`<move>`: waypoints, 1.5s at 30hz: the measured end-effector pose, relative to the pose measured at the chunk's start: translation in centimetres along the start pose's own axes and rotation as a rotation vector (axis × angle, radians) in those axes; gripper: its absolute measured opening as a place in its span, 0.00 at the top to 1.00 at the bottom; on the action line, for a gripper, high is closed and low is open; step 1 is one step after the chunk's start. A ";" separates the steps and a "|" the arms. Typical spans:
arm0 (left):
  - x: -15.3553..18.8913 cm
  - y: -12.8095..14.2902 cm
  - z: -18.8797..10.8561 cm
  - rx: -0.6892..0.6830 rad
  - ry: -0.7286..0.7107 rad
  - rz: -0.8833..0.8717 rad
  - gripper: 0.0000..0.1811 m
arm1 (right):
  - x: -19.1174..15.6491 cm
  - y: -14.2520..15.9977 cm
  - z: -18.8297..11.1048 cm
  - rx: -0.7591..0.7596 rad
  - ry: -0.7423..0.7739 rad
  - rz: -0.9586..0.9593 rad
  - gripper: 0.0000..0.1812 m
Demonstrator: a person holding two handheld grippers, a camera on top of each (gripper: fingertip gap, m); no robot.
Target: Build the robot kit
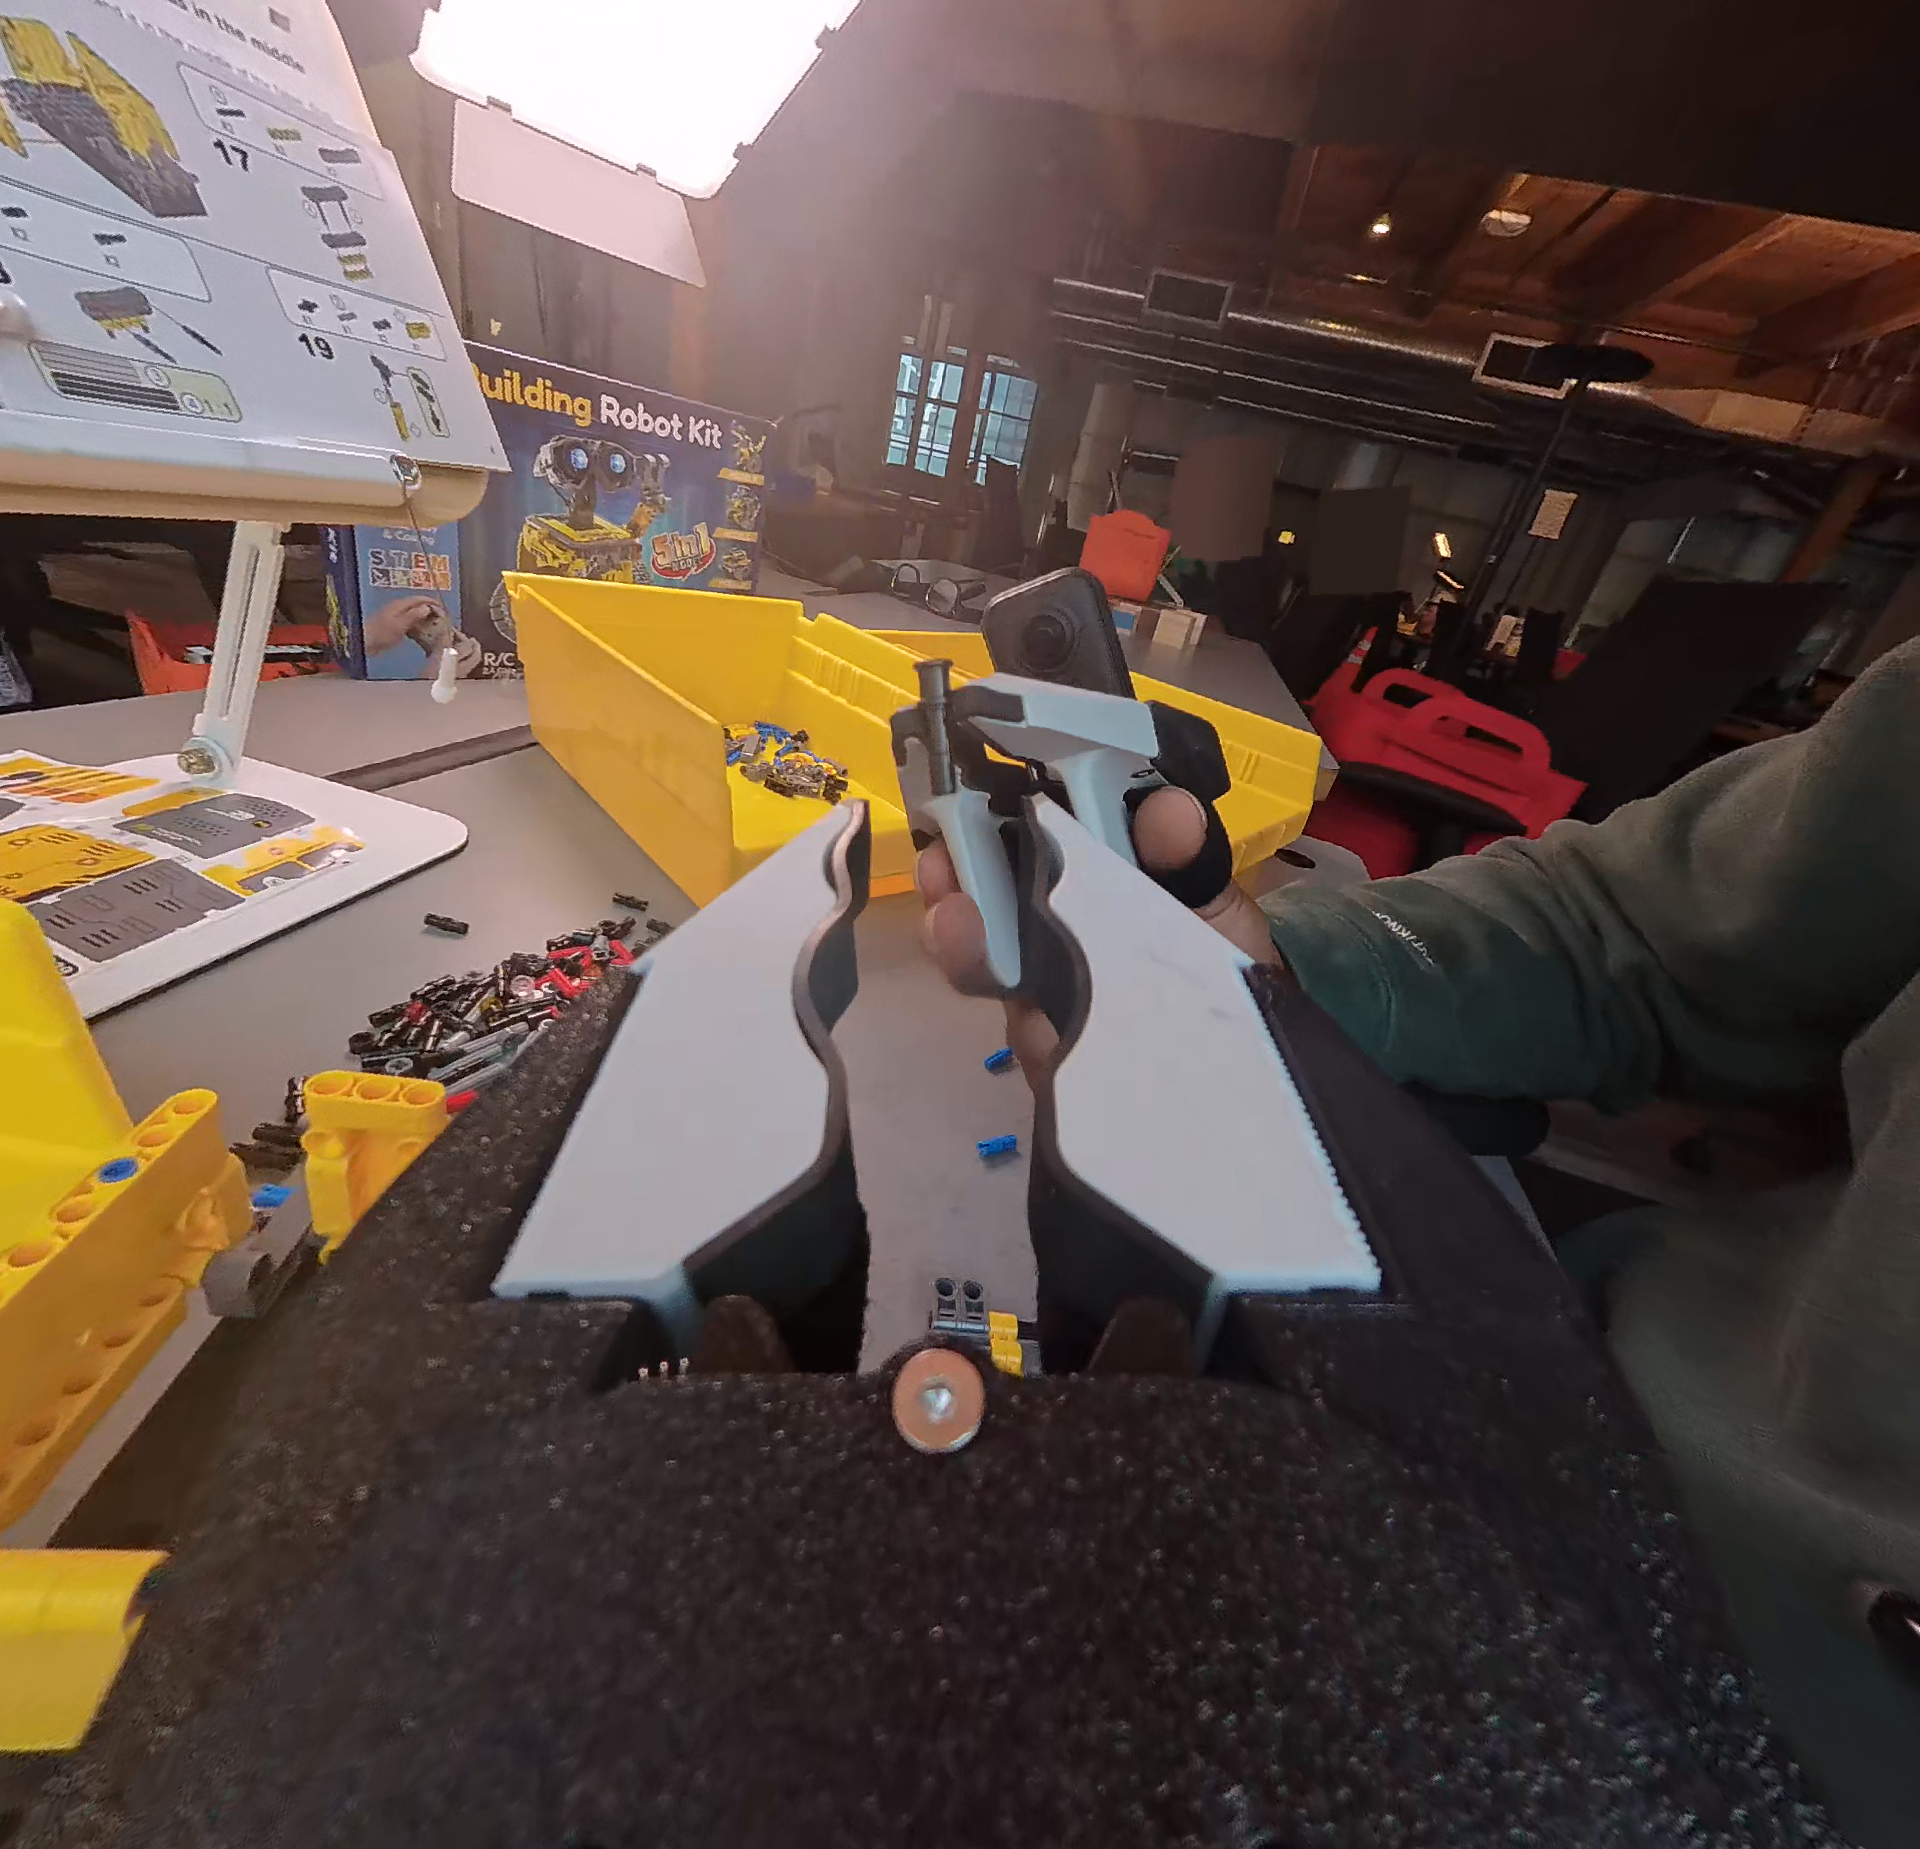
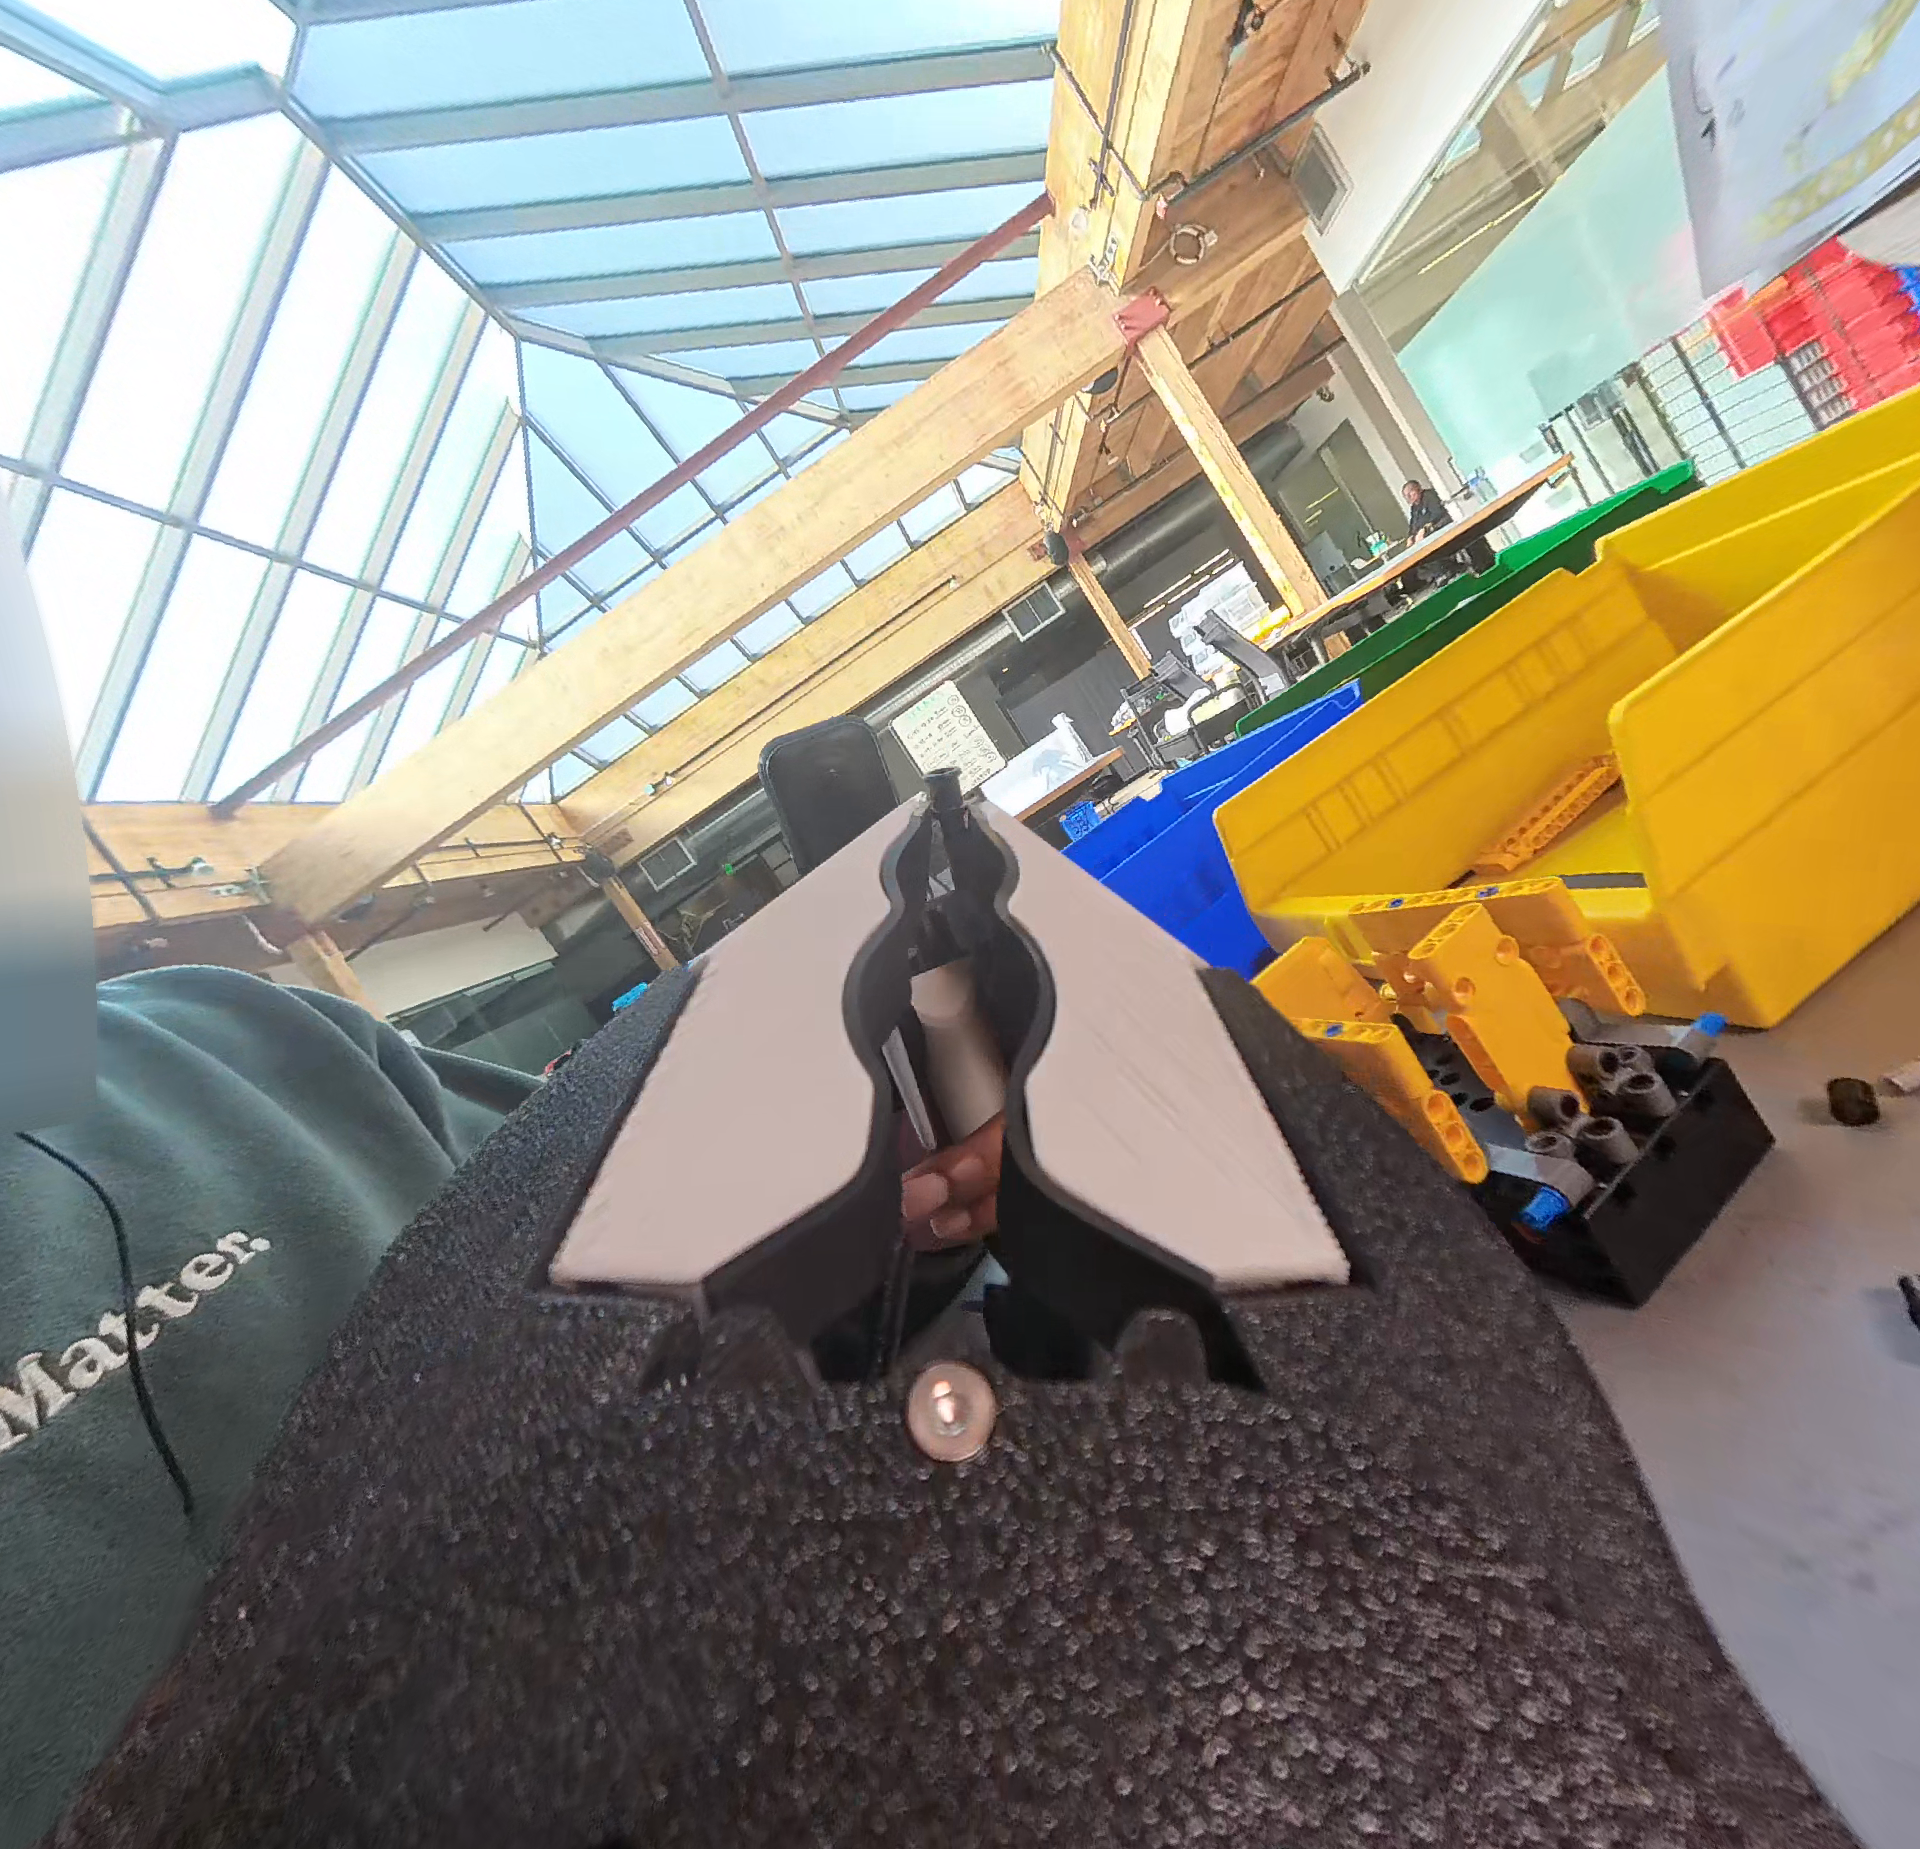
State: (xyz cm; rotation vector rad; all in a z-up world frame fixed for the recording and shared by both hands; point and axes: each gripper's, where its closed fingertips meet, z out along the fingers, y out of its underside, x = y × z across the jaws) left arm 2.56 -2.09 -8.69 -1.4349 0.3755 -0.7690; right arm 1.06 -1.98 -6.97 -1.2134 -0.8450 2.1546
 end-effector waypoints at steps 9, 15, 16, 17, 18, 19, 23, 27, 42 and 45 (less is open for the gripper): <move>0.8 0.2 -1.1 -0.053 0.030 0.074 0.98 | -0.7 1.7 -0.1 -0.131 -0.010 -0.088 0.96; 1.9 1.7 -2.5 -0.198 0.120 0.150 0.98 | -0.7 4.5 -1.9 -0.474 0.010 -0.486 0.99; 2.1 2.3 -2.6 -0.232 0.136 0.162 0.98 | -0.7 5.1 -2.3 -0.526 0.005 -0.534 0.99; 2.2 2.9 -2.7 -0.262 0.147 0.176 0.98 | -0.7 5.5 -2.6 -0.560 -0.003 -0.559 0.98; 2.3 3.3 -2.7 -0.286 0.152 0.189 0.98 | -0.7 5.7 -2.9 -0.577 -0.008 -0.568 0.97; 2.5 3.8 -2.7 -0.304 0.158 0.196 0.98 | -0.8 5.8 -3.1 -0.588 -0.014 -0.566 0.95; 2.9 5.1 -2.4 -0.354 0.176 0.210 0.98 | -0.4 6.5 -3.6 -0.628 -0.009 -0.566 0.91; 2.7 5.7 -2.3 -0.370 0.173 0.209 0.98 | -0.4 7.1 -3.8 -0.665 -0.018 -0.574 0.96; 3.0 5.6 -2.4 -0.376 0.181 0.201 0.98 | -0.5 6.7 -4.0 -0.652 -0.023 -0.576 0.91; 3.0 5.9 -2.4 -0.392 0.182 0.204 0.98 | -0.9 6.7 -4.0 -0.647 -0.039 -0.570 0.93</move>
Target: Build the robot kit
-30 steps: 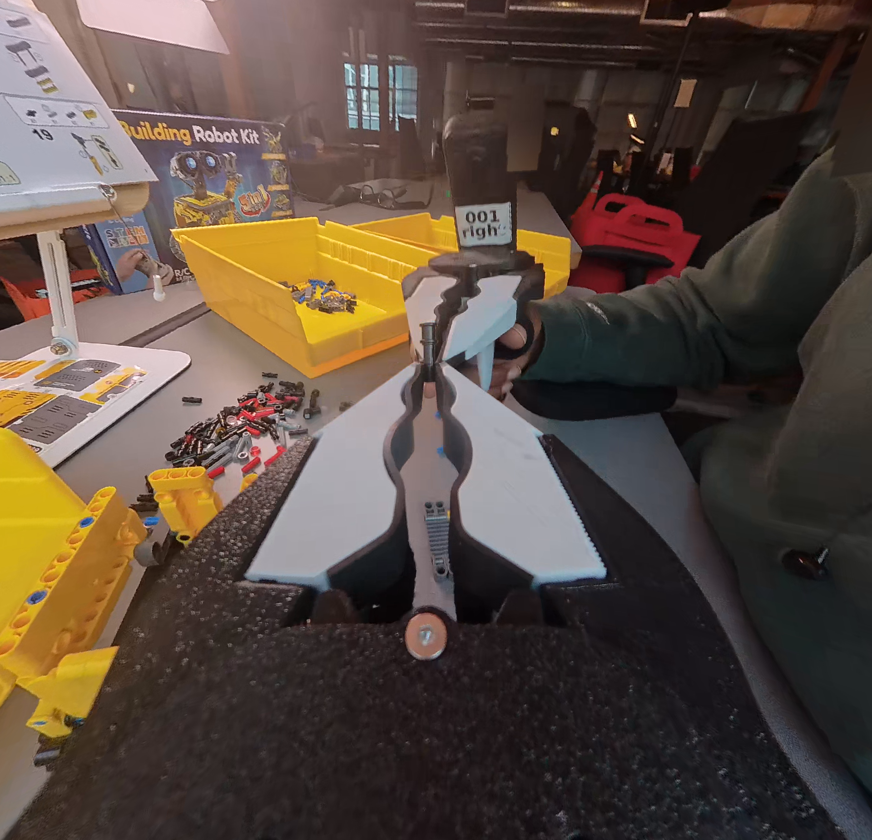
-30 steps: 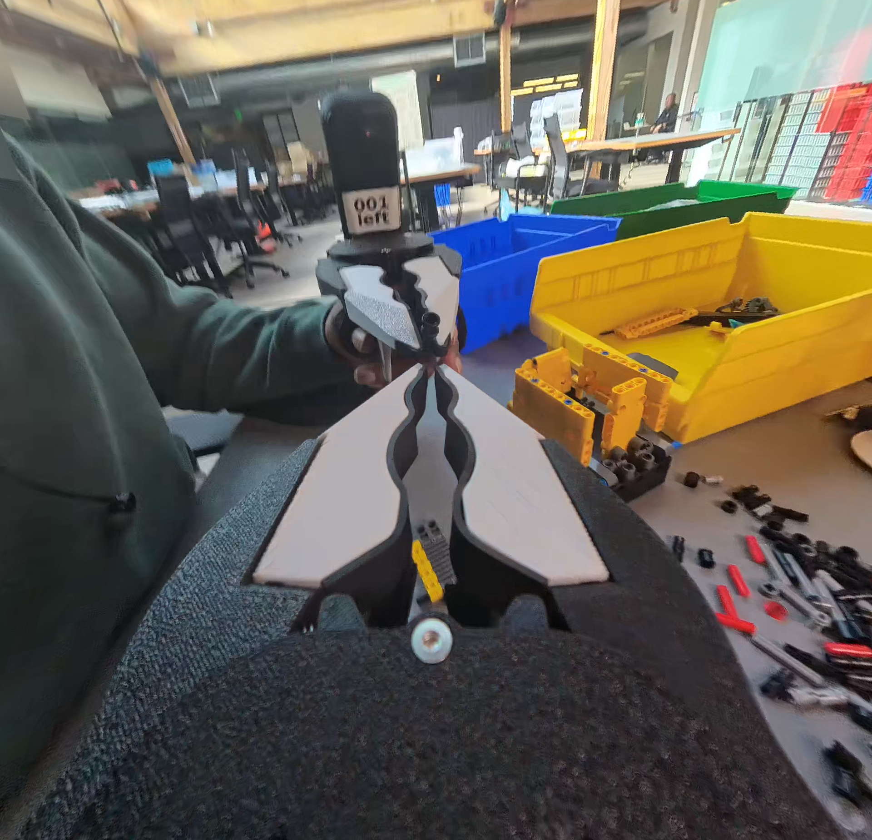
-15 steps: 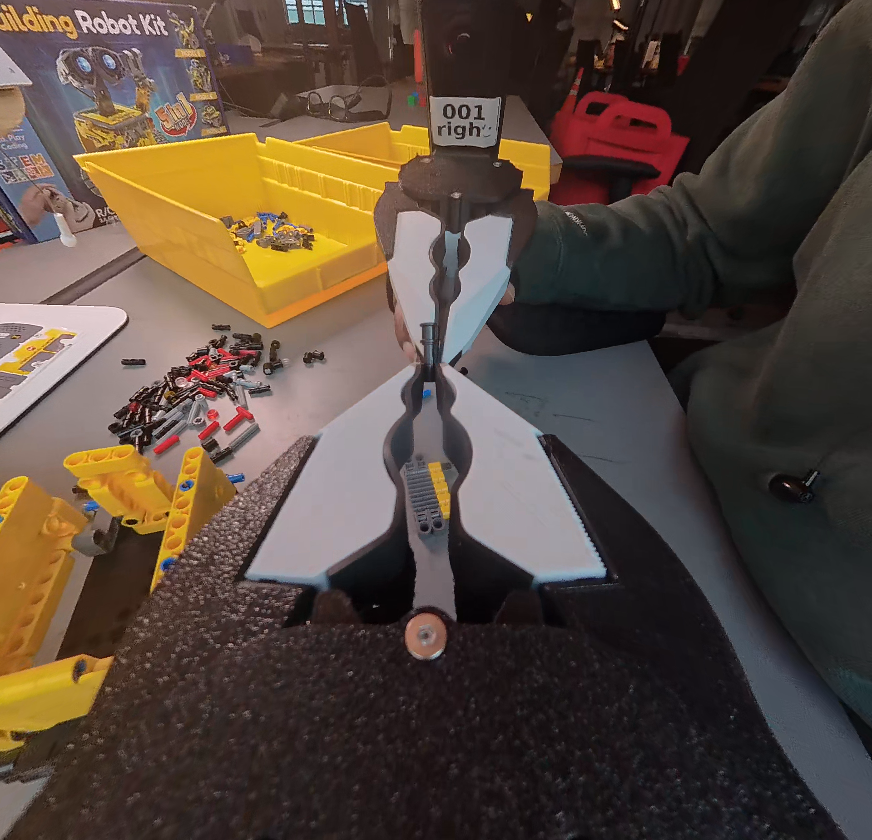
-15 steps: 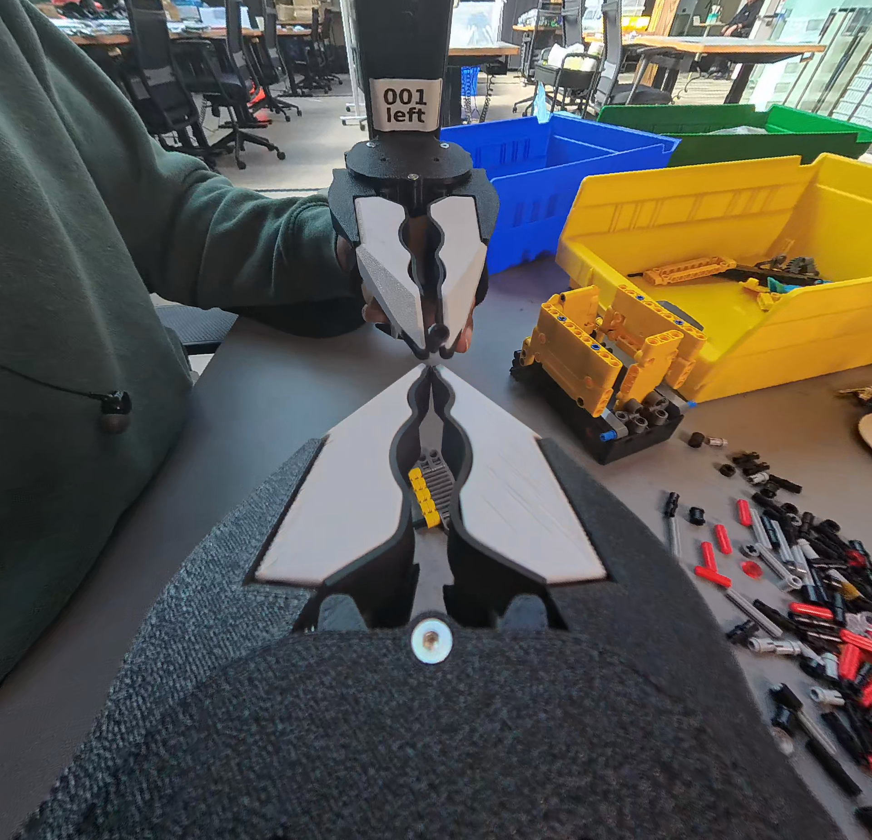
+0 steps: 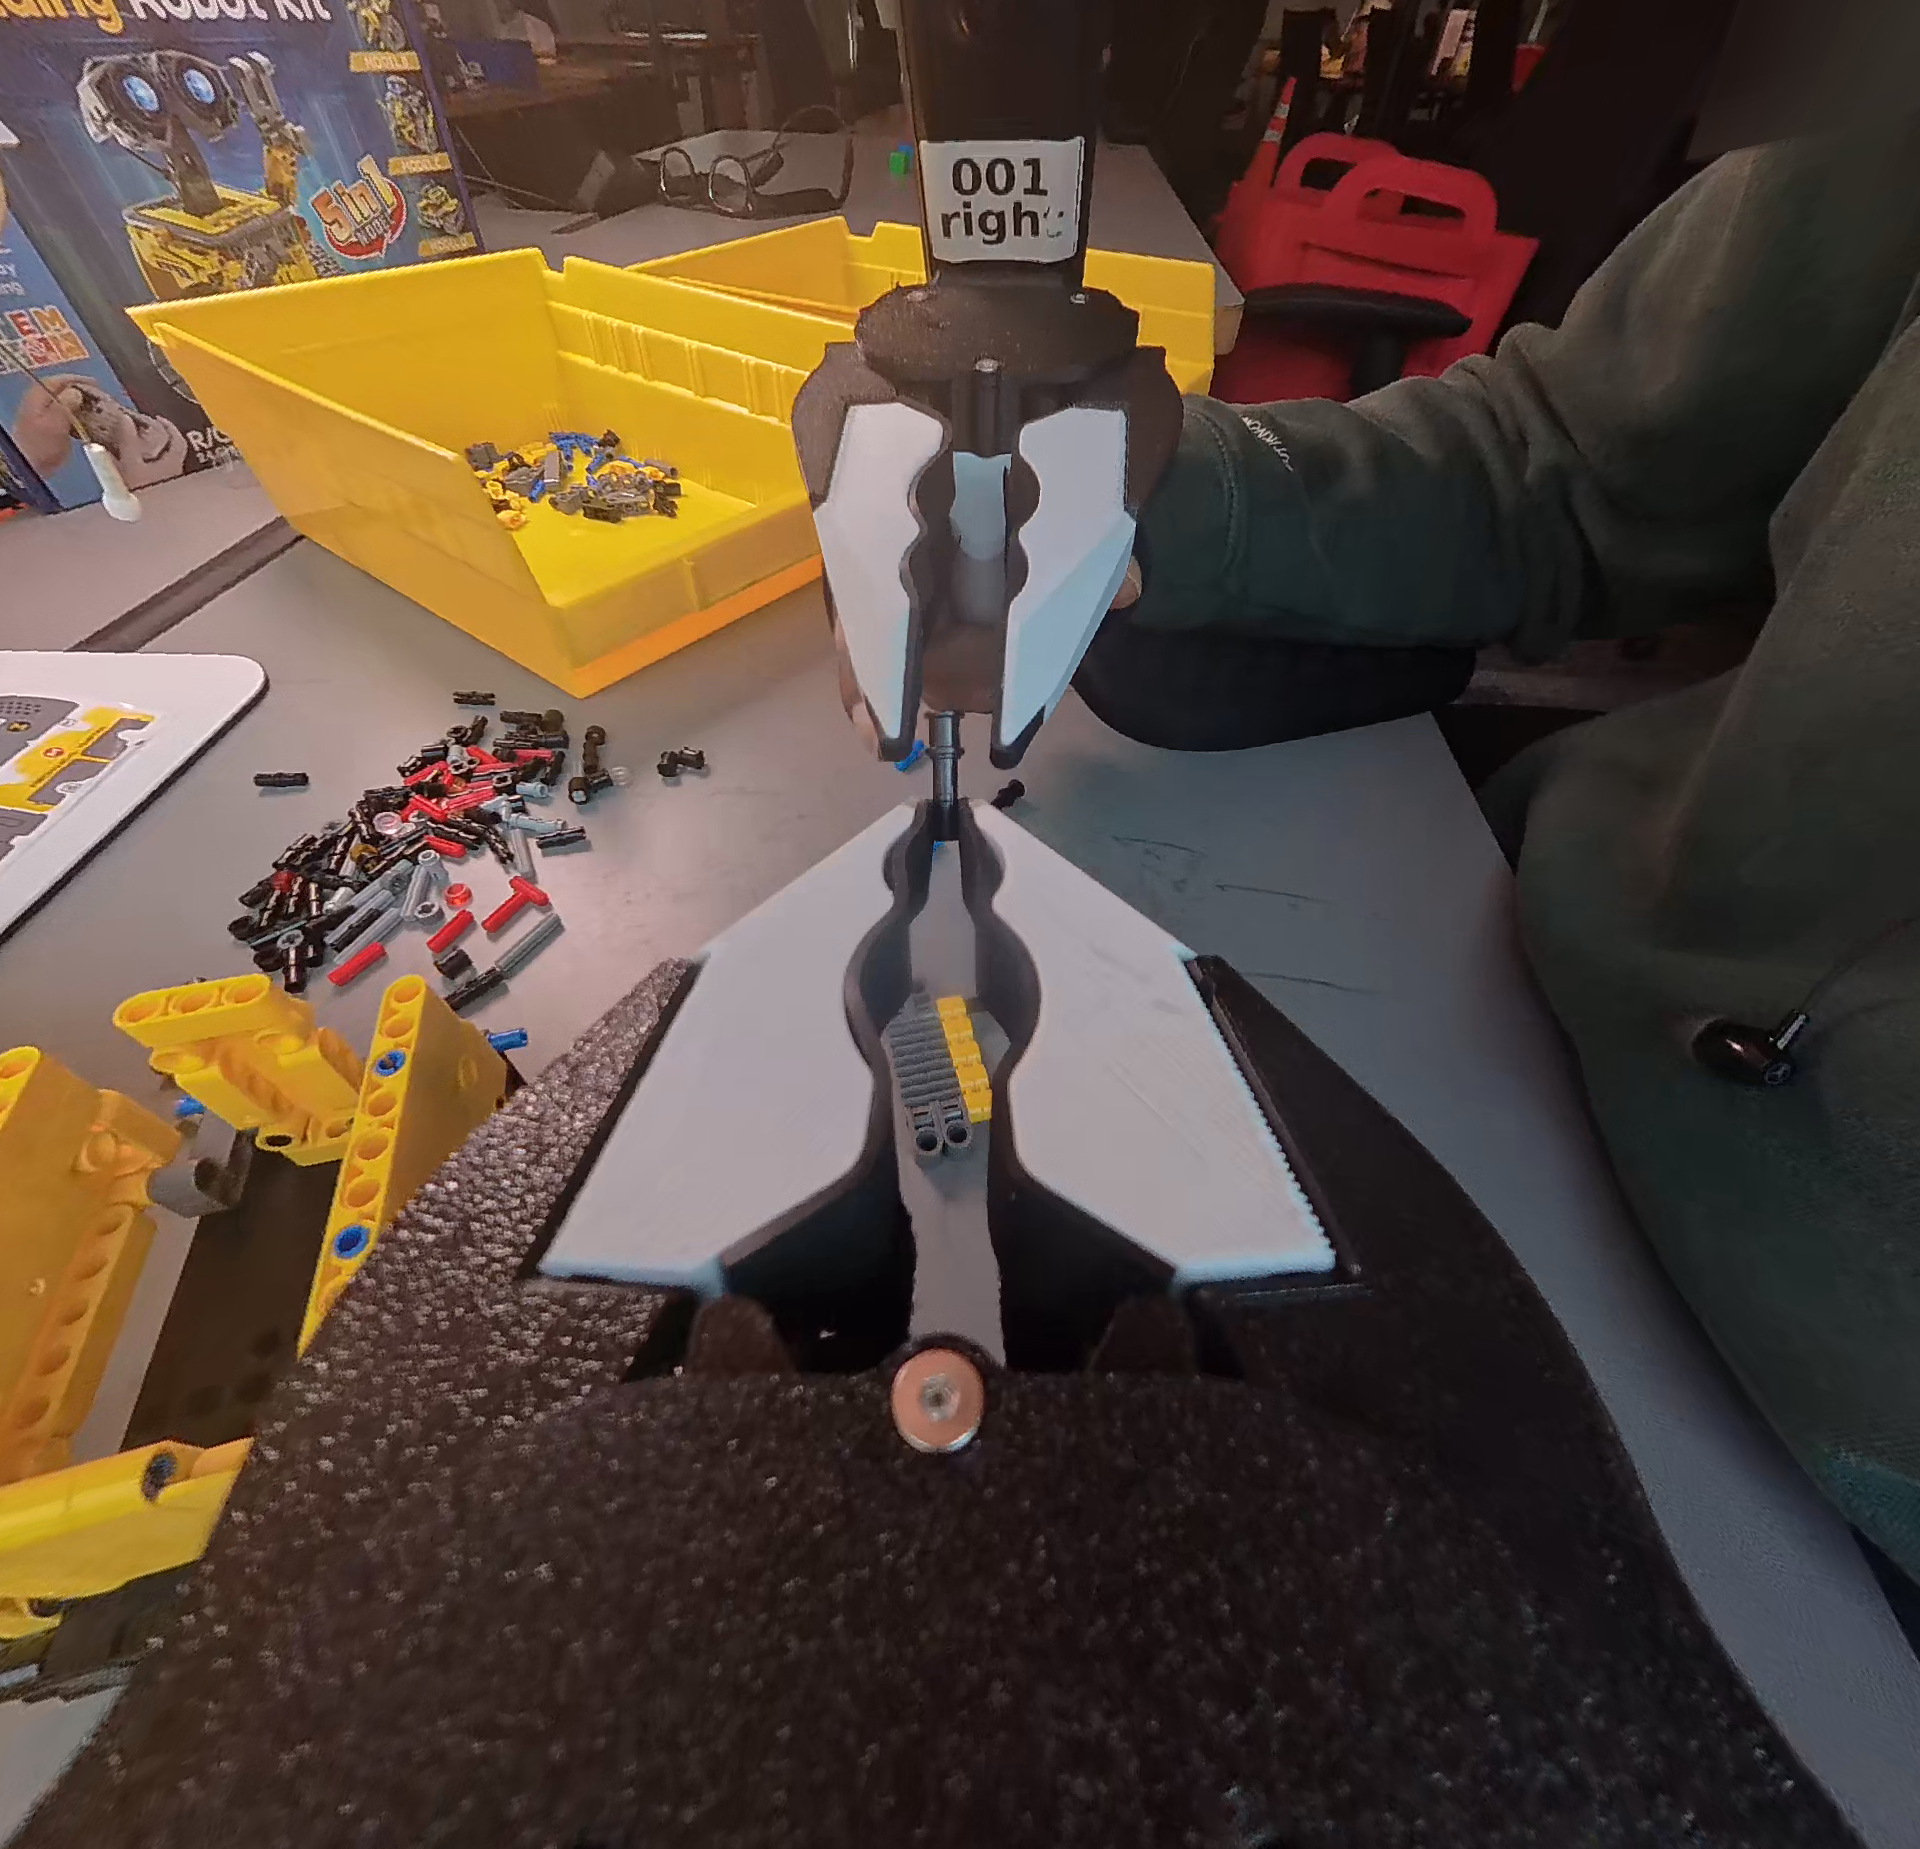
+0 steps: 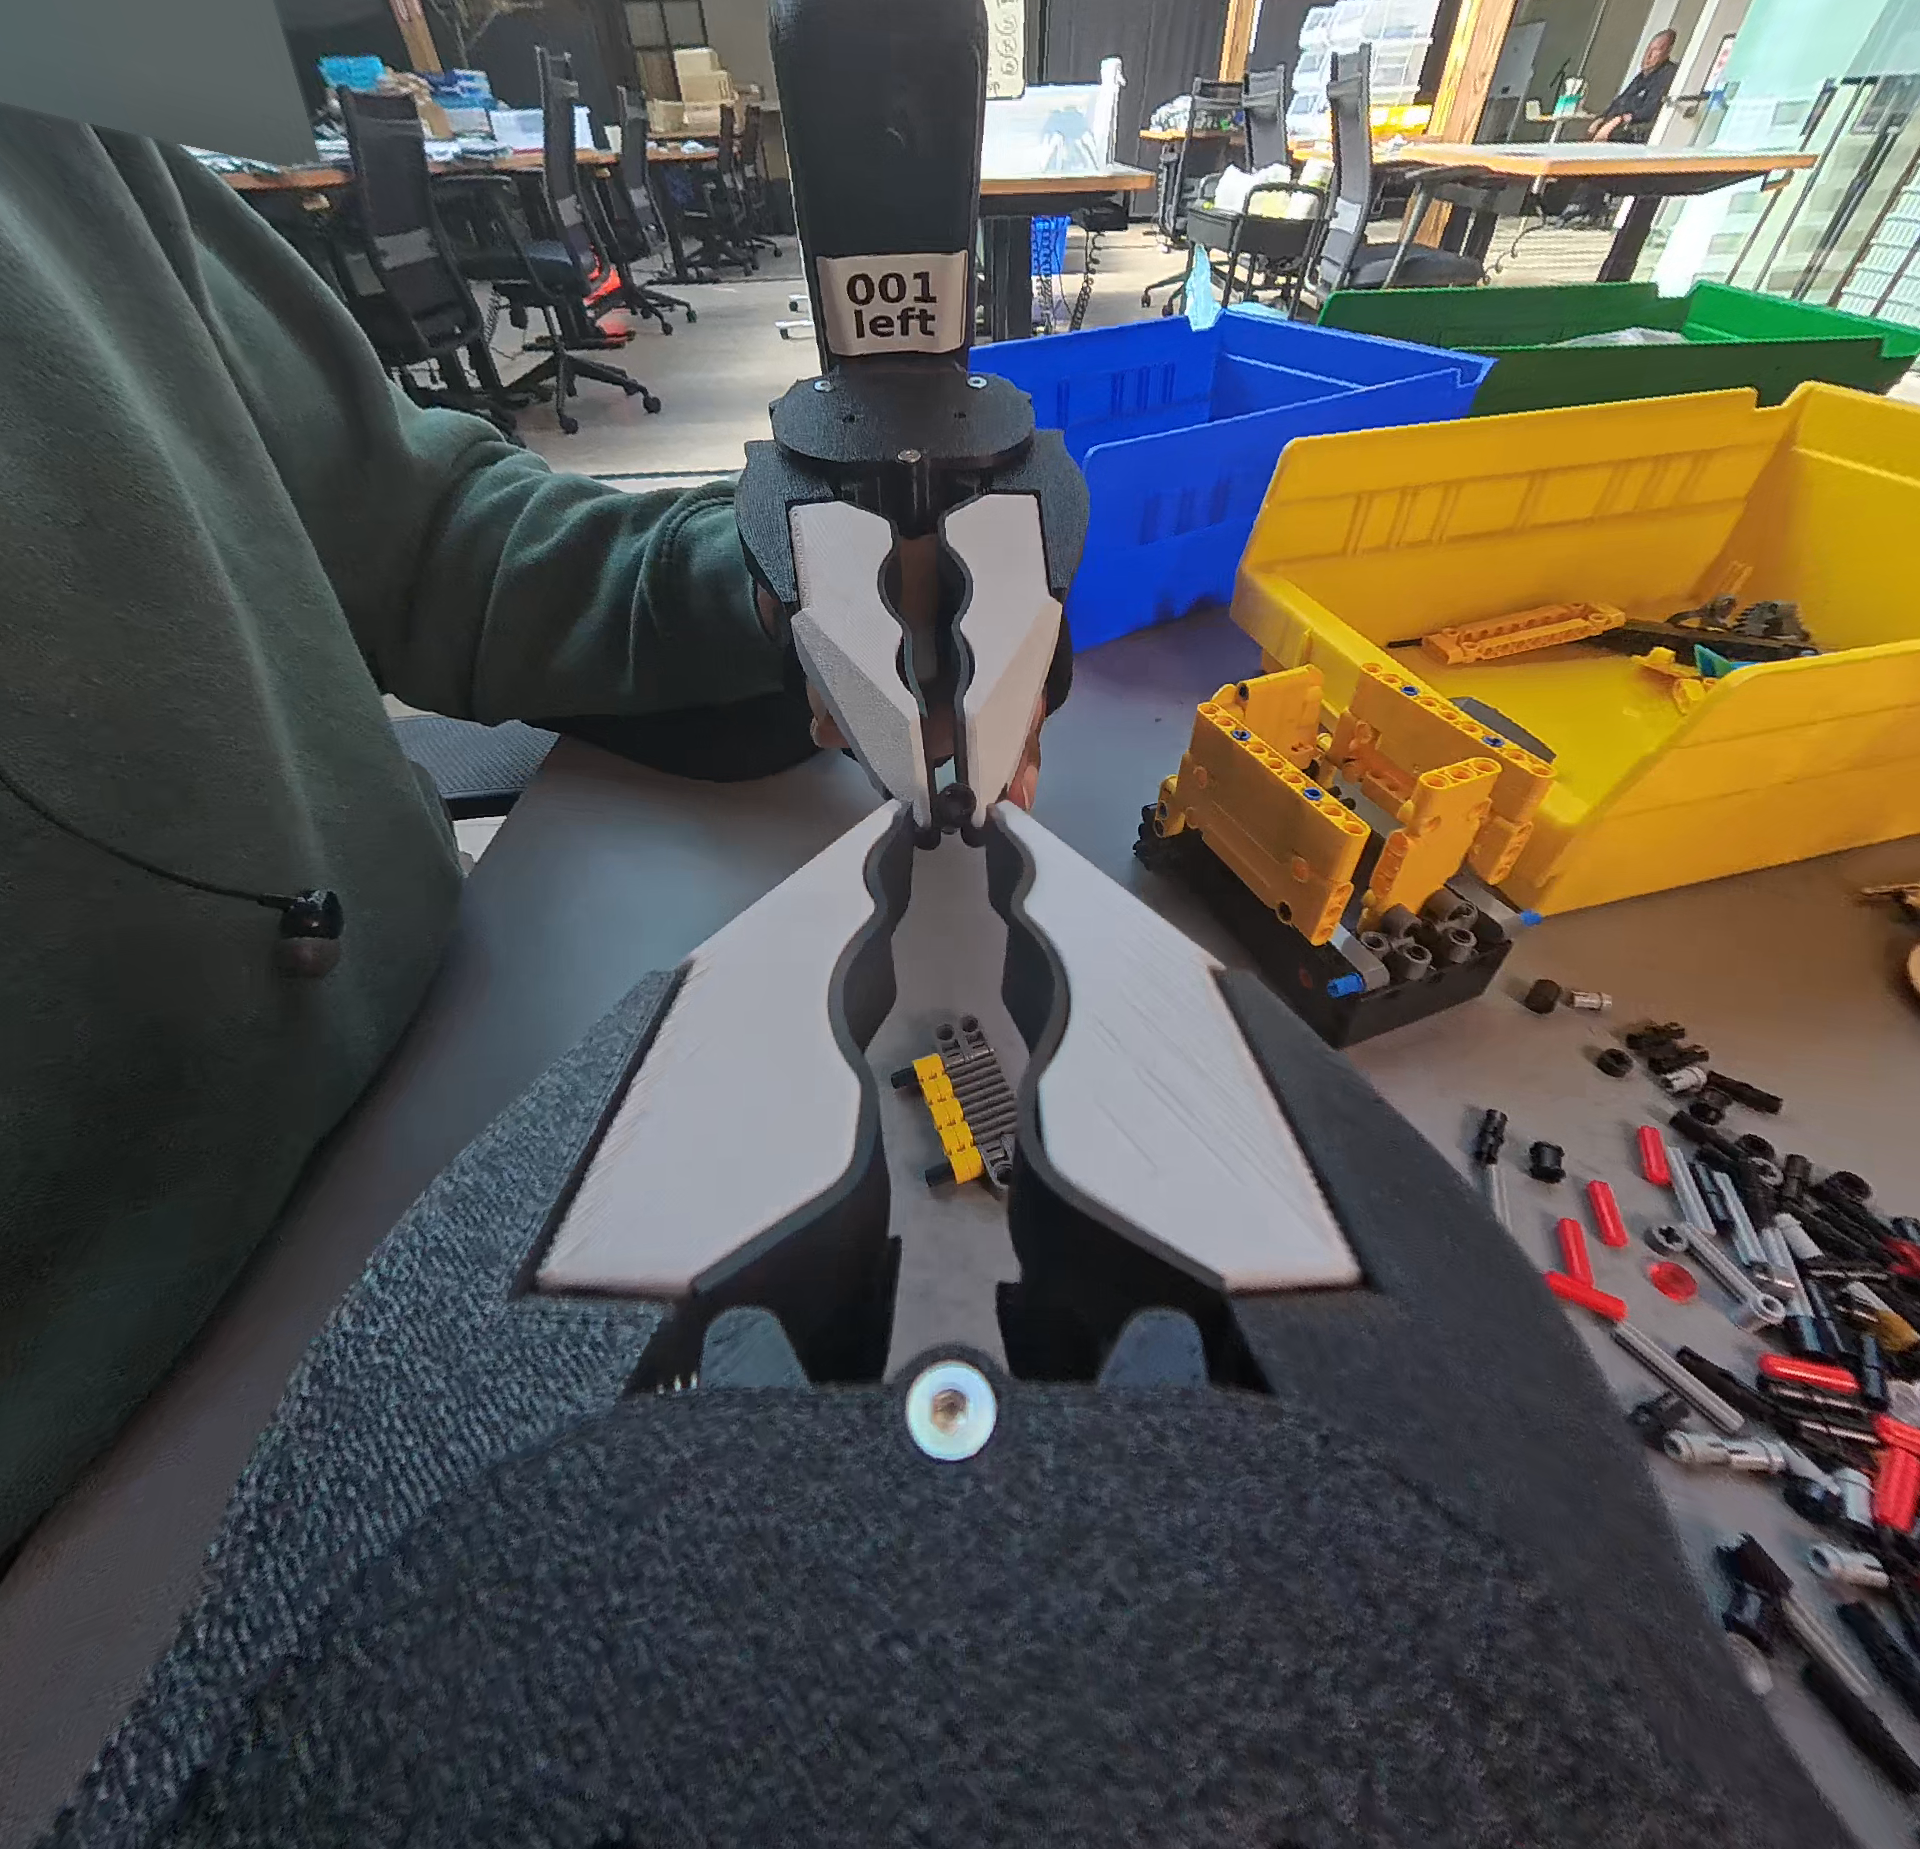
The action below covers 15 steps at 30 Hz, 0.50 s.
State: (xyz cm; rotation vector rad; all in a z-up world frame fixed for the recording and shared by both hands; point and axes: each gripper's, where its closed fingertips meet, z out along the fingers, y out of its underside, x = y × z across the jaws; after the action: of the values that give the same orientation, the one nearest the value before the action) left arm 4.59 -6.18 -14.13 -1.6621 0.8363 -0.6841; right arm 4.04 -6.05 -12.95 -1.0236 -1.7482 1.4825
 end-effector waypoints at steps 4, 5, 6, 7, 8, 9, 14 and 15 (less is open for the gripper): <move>0.2 0.3 0.2 -0.015 0.009 0.000 0.98 | -0.1 0.2 0.1 -0.007 -0.003 -0.002 0.96; 0.2 0.3 0.2 -0.016 0.010 -0.003 0.98 | -0.1 0.2 0.1 -0.009 -0.008 0.002 0.96; 0.1 0.3 0.2 -0.014 0.005 -0.006 0.98 | 0.0 0.3 0.1 -0.009 -0.004 0.004 0.97; 0.0 0.3 0.2 -0.008 -0.003 -0.010 0.98 | 0.1 0.2 0.1 -0.005 0.003 0.004 0.97; -0.1 0.2 0.2 0.002 -0.005 -0.014 0.98 | 0.1 0.1 0.1 0.002 0.003 0.005 0.97; -0.1 0.1 0.1 0.012 -0.004 -0.017 0.98 | 0.1 0.0 0.1 0.009 0.000 0.005 0.97; 0.0 -0.2 0.2 0.036 -0.008 -0.001 0.96 | 0.1 -0.1 0.6 0.012 0.052 -0.065 0.97; 0.0 -0.3 0.1 0.043 -0.014 0.011 0.96 | 0.1 -0.3 0.6 0.007 0.071 -0.100 0.97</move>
State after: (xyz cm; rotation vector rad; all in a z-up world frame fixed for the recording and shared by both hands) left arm 4.73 -6.06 -13.89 -1.6215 0.8145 -0.6774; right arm 3.42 -6.29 -12.79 -0.9595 -1.7173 1.3733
